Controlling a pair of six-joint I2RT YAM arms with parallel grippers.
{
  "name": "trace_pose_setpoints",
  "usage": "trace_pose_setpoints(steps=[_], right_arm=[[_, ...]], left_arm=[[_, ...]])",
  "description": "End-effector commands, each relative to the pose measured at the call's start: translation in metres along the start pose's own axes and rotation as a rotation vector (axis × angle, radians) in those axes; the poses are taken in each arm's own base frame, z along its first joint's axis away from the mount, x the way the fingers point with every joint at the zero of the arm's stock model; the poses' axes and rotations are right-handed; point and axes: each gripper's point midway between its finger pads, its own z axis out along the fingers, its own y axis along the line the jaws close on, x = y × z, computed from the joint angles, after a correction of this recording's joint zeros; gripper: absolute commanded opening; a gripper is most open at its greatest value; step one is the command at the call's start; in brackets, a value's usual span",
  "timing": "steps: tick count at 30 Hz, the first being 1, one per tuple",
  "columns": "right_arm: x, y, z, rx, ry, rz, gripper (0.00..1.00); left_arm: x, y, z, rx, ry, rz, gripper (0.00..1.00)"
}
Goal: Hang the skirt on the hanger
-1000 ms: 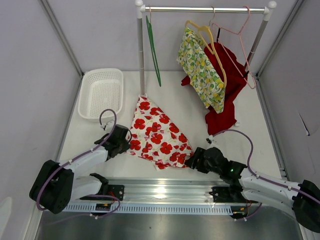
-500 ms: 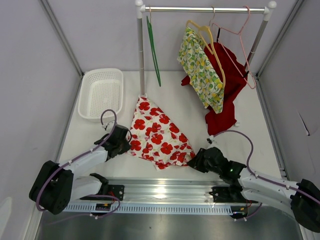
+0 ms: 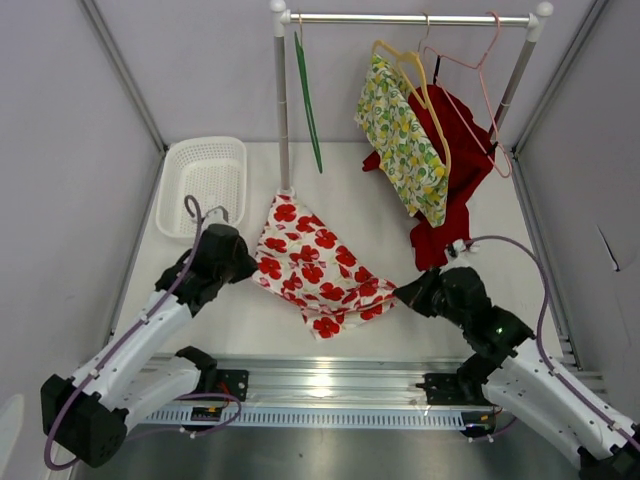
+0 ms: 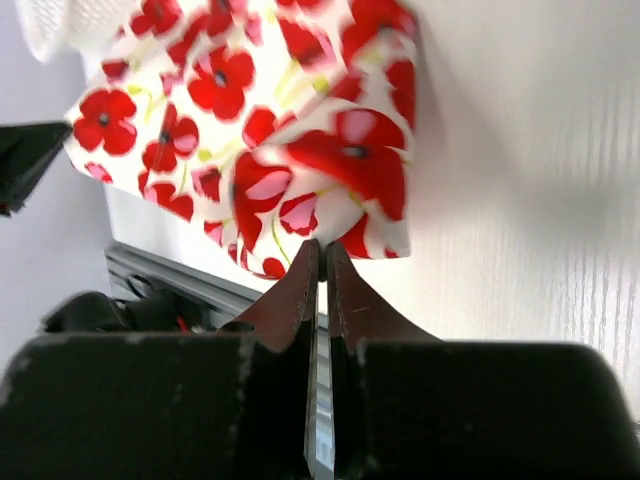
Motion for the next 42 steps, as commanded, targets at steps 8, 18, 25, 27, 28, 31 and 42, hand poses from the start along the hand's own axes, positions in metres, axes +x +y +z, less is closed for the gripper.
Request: trace_pose_setpoints(steps=[8,18,25,27,28,31,42], right_arm=[[-0.169,0.100,-0.034,-0.115,-0.199,-0.146,0.00],[-0.287,0.154,-0.008,-0.151,-0.297,-0.207,0.00],[-0.293,0.156,-0.028,-0.130,-0.318,-0.232,0.00],[-0.273,0.141,-0.030,-0.117,-0.292,-0.215,0.00],[-0.265,0.137,-0.032,-0.118,-0.289,-0.208,0.00],[-0.232,0.113,-0.040,-0.090,-0.262,-0.173,0.00],[-0.064,0.018,-0.038,-0.048,-0.025,-0.002,0.00]], left_arm=[[-0.138,-0.082,-0.073,0.182,-0.245,0.042,0.00],[-0.242,-0.131,-0.056,0.324,-0.337,0.036,0.00],[-0.261,-0.145,-0.067,0.388,-0.356,0.087,0.00],[-0.248,-0.142,-0.067,0.412,-0.330,0.099,0.00],[-0.240,-0.141,-0.063,0.420,-0.311,0.104,0.00],[-0.209,-0.132,-0.058,0.444,-0.237,0.091,0.00],[-0.023,-0.025,-0.021,0.273,0.048,-0.039,0.00]])
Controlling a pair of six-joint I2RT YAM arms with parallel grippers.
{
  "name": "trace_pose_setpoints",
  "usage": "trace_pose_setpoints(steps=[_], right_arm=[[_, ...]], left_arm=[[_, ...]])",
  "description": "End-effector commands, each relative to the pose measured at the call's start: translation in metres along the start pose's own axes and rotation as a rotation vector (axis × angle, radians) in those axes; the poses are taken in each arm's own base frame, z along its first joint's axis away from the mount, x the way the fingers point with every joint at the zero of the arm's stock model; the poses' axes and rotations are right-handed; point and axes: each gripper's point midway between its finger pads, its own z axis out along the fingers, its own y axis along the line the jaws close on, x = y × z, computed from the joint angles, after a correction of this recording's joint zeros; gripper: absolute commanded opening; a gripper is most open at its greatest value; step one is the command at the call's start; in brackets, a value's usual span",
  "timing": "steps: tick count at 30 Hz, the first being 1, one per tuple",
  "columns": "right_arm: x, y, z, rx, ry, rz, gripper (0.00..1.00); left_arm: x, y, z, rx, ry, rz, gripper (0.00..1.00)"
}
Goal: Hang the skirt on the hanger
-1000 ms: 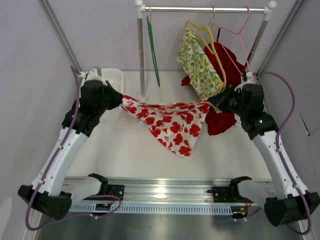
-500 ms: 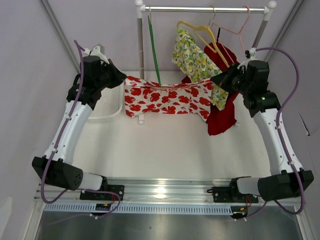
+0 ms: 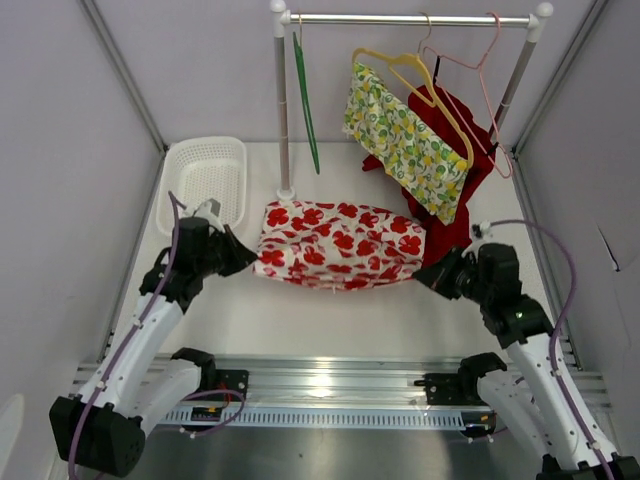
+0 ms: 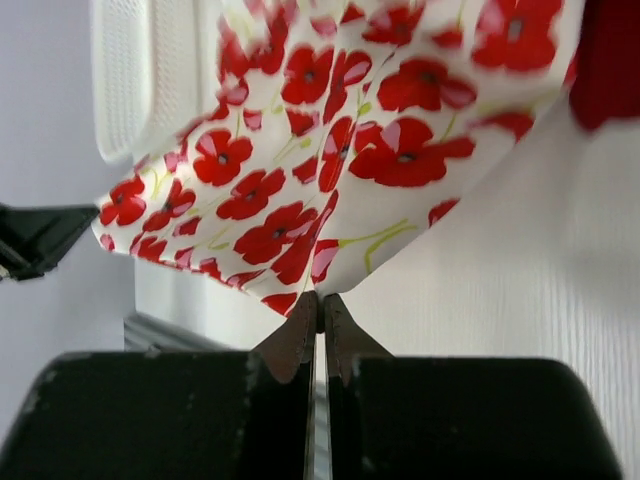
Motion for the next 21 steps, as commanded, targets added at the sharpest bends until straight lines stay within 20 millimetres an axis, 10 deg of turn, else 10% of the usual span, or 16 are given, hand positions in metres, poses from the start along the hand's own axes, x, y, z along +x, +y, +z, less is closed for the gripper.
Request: trace_pose_setpoints(steps=[1,8,16,21], right_arm=[[0.060,-0.029,0.003,0.039,0.105,0.079,0.00],[0.141,-0.065,0.014,0.080,0.228,0.149,0.00],[0.153,-0.084,0.019,0.149,0.229,0.151,0.04],[0.146,-0.084,0.015,0.171,0.208,0.132,0.44]], left_arm=[[0.044,0.021,0.003,-0.023,0.052,-0.061,0.00],[0.109,0.045,0.024,-0.083,0.139,-0.118,0.00],[0.130,0.064,0.029,-0.139,0.180,-0.106,0.00],[0.105,0.052,0.019,-0.128,0.133,-0.021,0.56]])
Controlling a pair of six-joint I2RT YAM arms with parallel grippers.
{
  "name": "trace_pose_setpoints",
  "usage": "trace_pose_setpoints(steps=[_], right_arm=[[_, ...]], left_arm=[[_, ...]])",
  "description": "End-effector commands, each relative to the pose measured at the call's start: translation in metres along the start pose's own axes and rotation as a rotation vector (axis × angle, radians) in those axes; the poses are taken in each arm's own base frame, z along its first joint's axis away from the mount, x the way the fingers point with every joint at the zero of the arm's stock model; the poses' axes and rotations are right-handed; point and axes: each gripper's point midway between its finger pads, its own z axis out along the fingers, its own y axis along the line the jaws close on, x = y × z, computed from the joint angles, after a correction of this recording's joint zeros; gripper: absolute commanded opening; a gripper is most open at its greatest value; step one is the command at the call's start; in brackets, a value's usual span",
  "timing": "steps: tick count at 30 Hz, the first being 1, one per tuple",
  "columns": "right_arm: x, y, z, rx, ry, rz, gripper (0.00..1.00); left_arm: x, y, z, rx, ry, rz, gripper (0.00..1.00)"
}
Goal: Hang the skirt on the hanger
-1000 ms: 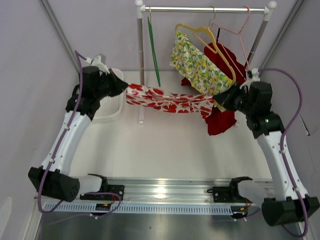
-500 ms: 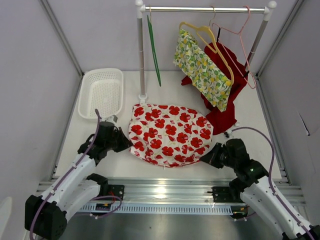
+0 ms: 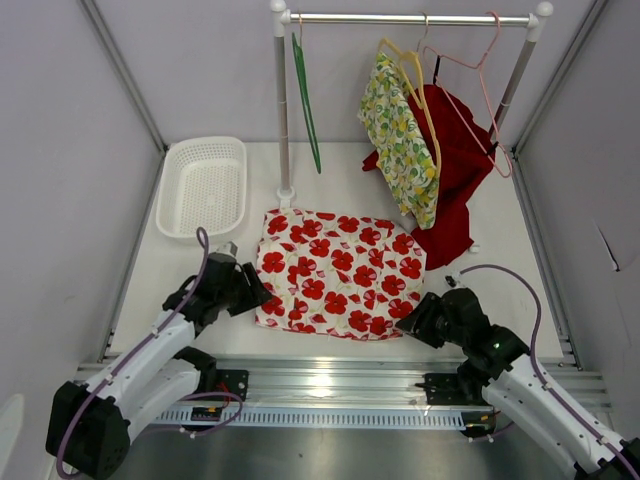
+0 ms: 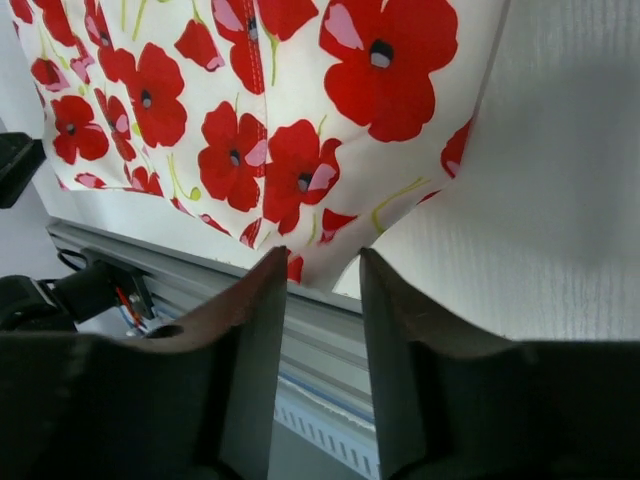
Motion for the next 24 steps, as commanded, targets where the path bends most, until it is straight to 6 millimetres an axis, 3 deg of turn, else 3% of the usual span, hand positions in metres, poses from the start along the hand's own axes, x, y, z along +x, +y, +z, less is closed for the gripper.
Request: trace_pose_setpoints(steps=[1,2,3,5,6,8,9,12,14,15,16,17,18,20,21,23,24], right_arm=[[-0.013,0.004,-0.008,0.016,-0.061,-0.018,0.51],[-0.016,0.004,-0.011,0.023,-0.073,-0.020,0.57],[-0.020,0.005,-0.015,0.024,-0.097,-0.029,0.66],[-0.025,0.013,-0.025,0.016,-0.108,-0.043,0.72],[-0.036,0.020,-0.031,0.018,-0.150,-0.051,0.73],[-0.041,0.024,-0.036,0.031,-0.156,-0.072,0.74],[-0.048,0.034,-0.042,0.016,-0.178,-0.079,0.74],[-0.058,0.043,-0.047,0.015,-0.206,-0.110,0.75],[-0.064,0.052,-0.050,0.000,-0.224,-0.125,0.75],[-0.066,0.052,-0.049,0.011,-0.221,-0.137,0.75],[-0.067,0.054,-0.049,0.007,-0.223,-0.143,0.75],[-0.069,0.059,-0.051,-0.004,-0.230,-0.147,0.75],[-0.071,0.060,-0.051,-0.004,-0.232,-0.152,0.75],[-0.075,0.064,-0.052,-0.012,-0.245,-0.167,0.75],[-0.076,0.066,-0.053,-0.013,-0.248,-0.173,0.75],[-0.078,0.070,-0.053,-0.024,-0.251,-0.188,0.76],[-0.080,0.074,-0.054,-0.031,-0.257,-0.191,0.76]], left_arm=[[-0.040,-0.026,-0.026,0.051,-0.141,0.070,0.63],[-0.046,-0.028,-0.033,0.052,-0.169,0.102,0.71],[-0.062,-0.040,-0.047,0.080,-0.220,0.115,0.73],[-0.074,-0.044,-0.059,0.073,-0.267,0.150,0.75],[-0.091,-0.060,-0.075,0.101,-0.311,0.168,0.74],[-0.103,-0.075,-0.085,0.133,-0.354,0.194,0.74],[-0.124,-0.095,-0.107,0.176,-0.422,0.213,0.73],[-0.164,-0.135,-0.134,0.242,-0.565,0.236,0.74],[-0.203,-0.173,-0.166,0.291,-0.692,0.239,0.75],[-0.214,-0.180,-0.169,0.273,-0.725,0.253,0.75],[-0.234,-0.208,-0.203,0.323,-0.805,0.254,0.75],[-0.249,-0.216,-0.189,0.278,-0.825,0.253,0.75],[-0.257,-0.225,-0.188,0.266,-0.850,0.276,0.75],[-0.282,-0.250,-0.209,0.287,-0.954,0.257,0.75],[-0.291,-0.259,-0.193,0.278,-0.973,0.258,0.76],[-0.309,-0.279,-0.205,0.307,-1.028,0.241,0.75],[-0.317,-0.288,-0.192,0.282,-1.028,0.258,0.74]])
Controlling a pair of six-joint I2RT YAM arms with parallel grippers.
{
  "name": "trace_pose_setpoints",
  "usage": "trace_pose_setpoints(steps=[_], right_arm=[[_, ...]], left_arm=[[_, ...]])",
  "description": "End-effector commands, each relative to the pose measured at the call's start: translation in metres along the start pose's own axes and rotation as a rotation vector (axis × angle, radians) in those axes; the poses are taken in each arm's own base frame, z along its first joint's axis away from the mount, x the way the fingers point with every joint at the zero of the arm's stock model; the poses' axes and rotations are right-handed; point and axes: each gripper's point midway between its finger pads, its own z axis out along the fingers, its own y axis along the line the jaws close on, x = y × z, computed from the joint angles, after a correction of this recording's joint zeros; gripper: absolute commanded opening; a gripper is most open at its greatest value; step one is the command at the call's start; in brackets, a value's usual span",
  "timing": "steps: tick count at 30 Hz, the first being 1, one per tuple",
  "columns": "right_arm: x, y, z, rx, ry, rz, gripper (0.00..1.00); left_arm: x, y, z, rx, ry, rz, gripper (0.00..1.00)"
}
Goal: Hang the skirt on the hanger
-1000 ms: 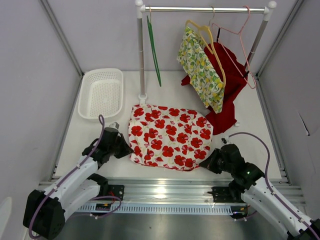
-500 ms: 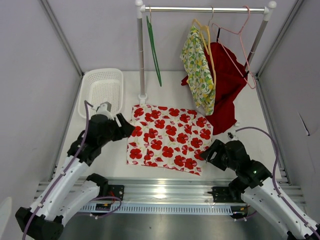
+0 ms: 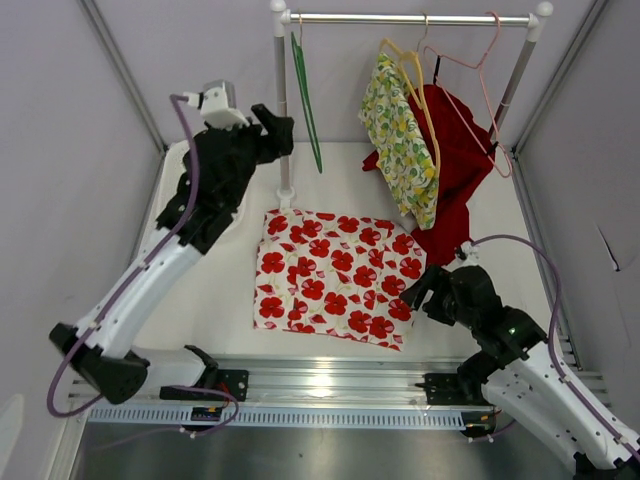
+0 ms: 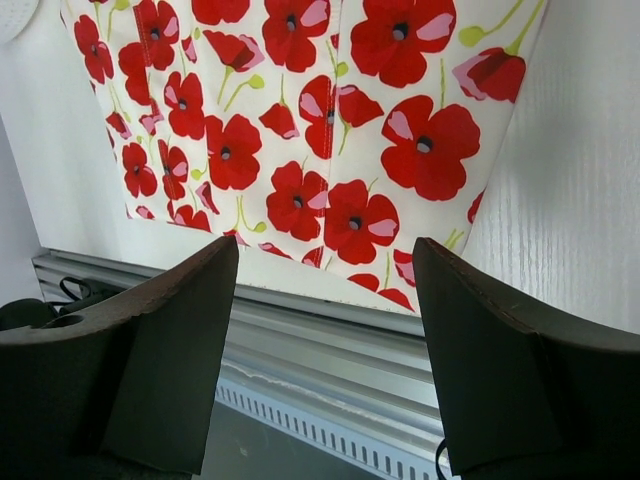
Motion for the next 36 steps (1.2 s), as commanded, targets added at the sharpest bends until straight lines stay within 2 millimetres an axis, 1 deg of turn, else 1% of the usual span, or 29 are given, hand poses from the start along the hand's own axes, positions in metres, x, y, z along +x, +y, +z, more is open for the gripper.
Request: trace_pose_setpoints(steps=[1,2,3,4,5,6,7,8,10,11,12,13,14,15,16,17,18,19,20,21,22,23,24,25,26,27,31,35,36], right_arm=[[-0.026,0.025,-0.008,-0.064,-0.079,-0.043,0.76],[-0.028,0.029,-0.009,-0.075,-0.082,-0.045,0.76],[-0.030,0.031,-0.009,-0.080,-0.085,-0.048,0.76],[-0.031,0.031,-0.009,-0.082,-0.088,-0.051,0.76],[-0.031,0.033,-0.009,-0.083,-0.087,-0.058,0.76],[-0.033,0.035,-0.010,-0.090,-0.088,-0.062,0.76],[-0.034,0.036,-0.009,-0.092,-0.088,-0.066,0.76],[-0.035,0.037,-0.010,-0.093,-0.089,-0.074,0.76],[-0.039,0.039,-0.011,-0.092,-0.096,-0.079,0.76],[-0.039,0.040,-0.011,-0.097,-0.098,-0.083,0.76],[-0.040,0.039,-0.011,-0.095,-0.098,-0.088,0.76],[-0.039,0.040,-0.011,-0.098,-0.095,-0.091,0.75],[-0.041,0.039,-0.010,-0.096,-0.099,-0.091,0.76],[-0.040,0.039,-0.010,-0.097,-0.097,-0.092,0.75],[-0.040,0.040,-0.010,-0.104,-0.095,-0.094,0.75],[-0.040,0.039,-0.009,-0.101,-0.095,-0.091,0.75],[-0.040,0.039,-0.008,-0.100,-0.093,-0.091,0.75],[-0.041,0.039,-0.009,-0.106,-0.094,-0.094,0.75],[-0.042,0.039,-0.009,-0.107,-0.095,-0.092,0.75],[-0.042,0.039,-0.010,-0.107,-0.095,-0.093,0.75],[-0.043,0.039,-0.011,-0.111,-0.098,-0.095,0.75],[-0.043,0.039,-0.010,-0.111,-0.095,-0.097,0.75],[-0.045,0.039,-0.012,-0.110,-0.102,-0.094,0.75],[-0.046,0.037,-0.011,-0.107,-0.103,-0.098,0.75],[-0.046,0.038,-0.012,-0.112,-0.101,-0.097,0.75],[-0.044,0.039,-0.013,-0.121,-0.091,-0.096,0.75],[-0.044,0.037,-0.014,-0.126,-0.091,-0.099,0.75],[-0.045,0.034,-0.016,-0.121,-0.096,-0.101,0.74],[-0.045,0.034,-0.016,-0.125,-0.095,-0.100,0.73]], left_arm=[[-0.032,-0.015,0.036,-0.042,-0.149,0.043,0.74],[-0.041,-0.021,0.039,-0.041,-0.177,0.046,0.74],[-0.038,-0.026,0.049,-0.030,-0.196,0.064,0.74],[-0.043,-0.030,0.053,-0.024,-0.224,0.051,0.74],[-0.041,-0.030,0.058,-0.030,-0.227,0.052,0.74],[-0.053,-0.036,0.060,-0.022,-0.253,0.047,0.73],[-0.038,-0.036,0.073,-0.033,-0.223,0.063,0.73],[-0.044,-0.040,0.076,-0.031,-0.233,0.063,0.73],[-0.049,-0.046,0.082,-0.048,-0.245,0.079,0.72],[-0.037,-0.046,0.090,-0.062,-0.225,0.096,0.71],[-0.035,-0.046,0.093,-0.070,-0.225,0.107,0.71],[-0.038,-0.048,0.094,-0.075,-0.234,0.104,0.71],[-0.028,-0.047,0.101,-0.081,-0.216,0.115,0.71],[-0.025,-0.047,0.104,-0.088,-0.210,0.121,0.70],[-0.033,-0.051,0.105,-0.092,-0.224,0.114,0.70],[-0.016,-0.047,0.114,-0.119,-0.185,0.139,0.70],[-0.020,-0.049,0.117,-0.126,-0.190,0.136,0.69],[-0.013,-0.047,0.122,-0.140,-0.171,0.150,0.68],[-0.017,-0.046,0.124,-0.167,-0.176,0.147,0.67],[-0.009,-0.045,0.131,-0.188,-0.153,0.162,0.66],[-0.006,-0.043,0.134,-0.206,-0.147,0.166,0.64],[-0.017,-0.044,0.133,-0.228,-0.171,0.151,0.63],[-0.001,-0.038,0.141,-0.255,-0.134,0.177,0.61],[0.005,-0.035,0.144,-0.282,-0.120,0.185,0.60],[-0.010,-0.038,0.143,-0.293,-0.147,0.167,0.60],[0.005,-0.034,0.148,-0.310,-0.111,0.193,0.59],[0.008,-0.031,0.151,-0.336,-0.114,0.205,0.54],[0.005,-0.028,0.151,-0.354,-0.125,0.232,0.42],[-0.002,-0.030,0.150,-0.355,-0.138,0.228,0.39]])
